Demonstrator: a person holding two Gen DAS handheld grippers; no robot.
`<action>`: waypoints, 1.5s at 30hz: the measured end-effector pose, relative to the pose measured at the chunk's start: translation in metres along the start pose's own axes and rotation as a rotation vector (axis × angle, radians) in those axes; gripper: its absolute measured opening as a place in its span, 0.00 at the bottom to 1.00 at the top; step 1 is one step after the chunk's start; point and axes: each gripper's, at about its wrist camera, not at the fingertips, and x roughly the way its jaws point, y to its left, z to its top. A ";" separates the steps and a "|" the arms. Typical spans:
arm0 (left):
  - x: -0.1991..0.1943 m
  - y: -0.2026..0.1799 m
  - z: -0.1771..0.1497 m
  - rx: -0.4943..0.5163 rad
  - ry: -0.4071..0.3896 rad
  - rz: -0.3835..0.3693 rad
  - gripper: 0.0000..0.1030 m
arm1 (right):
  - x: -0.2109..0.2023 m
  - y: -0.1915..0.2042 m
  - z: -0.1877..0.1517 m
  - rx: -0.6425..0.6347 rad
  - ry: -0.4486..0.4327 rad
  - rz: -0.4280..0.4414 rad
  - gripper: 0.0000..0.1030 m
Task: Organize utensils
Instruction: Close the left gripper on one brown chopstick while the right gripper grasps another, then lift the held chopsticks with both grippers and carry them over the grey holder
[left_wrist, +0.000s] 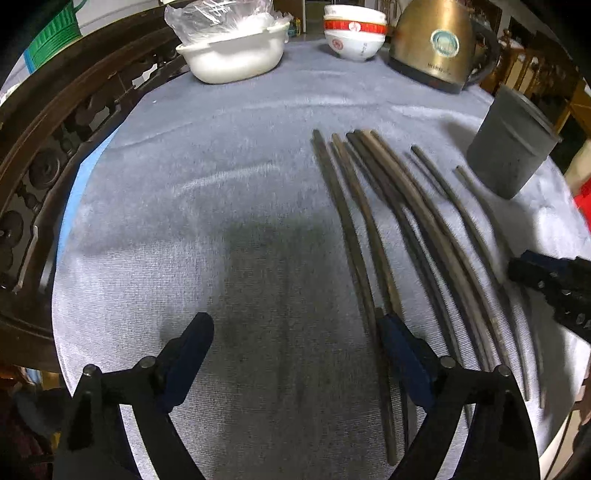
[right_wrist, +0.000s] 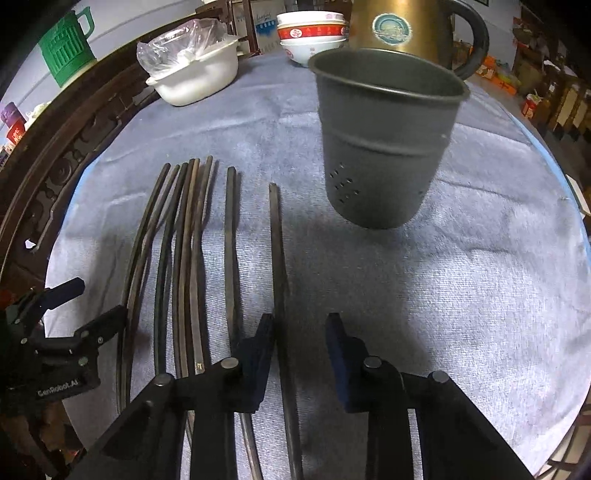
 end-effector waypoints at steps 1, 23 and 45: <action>0.001 -0.001 0.000 -0.001 -0.001 -0.003 0.88 | -0.002 -0.002 0.000 0.002 -0.001 0.003 0.30; -0.015 0.038 -0.040 -0.150 0.100 -0.287 0.12 | -0.018 -0.007 -0.023 0.013 0.067 0.015 0.21; 0.013 0.061 0.020 -0.145 0.266 -0.344 0.05 | 0.004 -0.002 0.029 -0.036 0.234 -0.032 0.08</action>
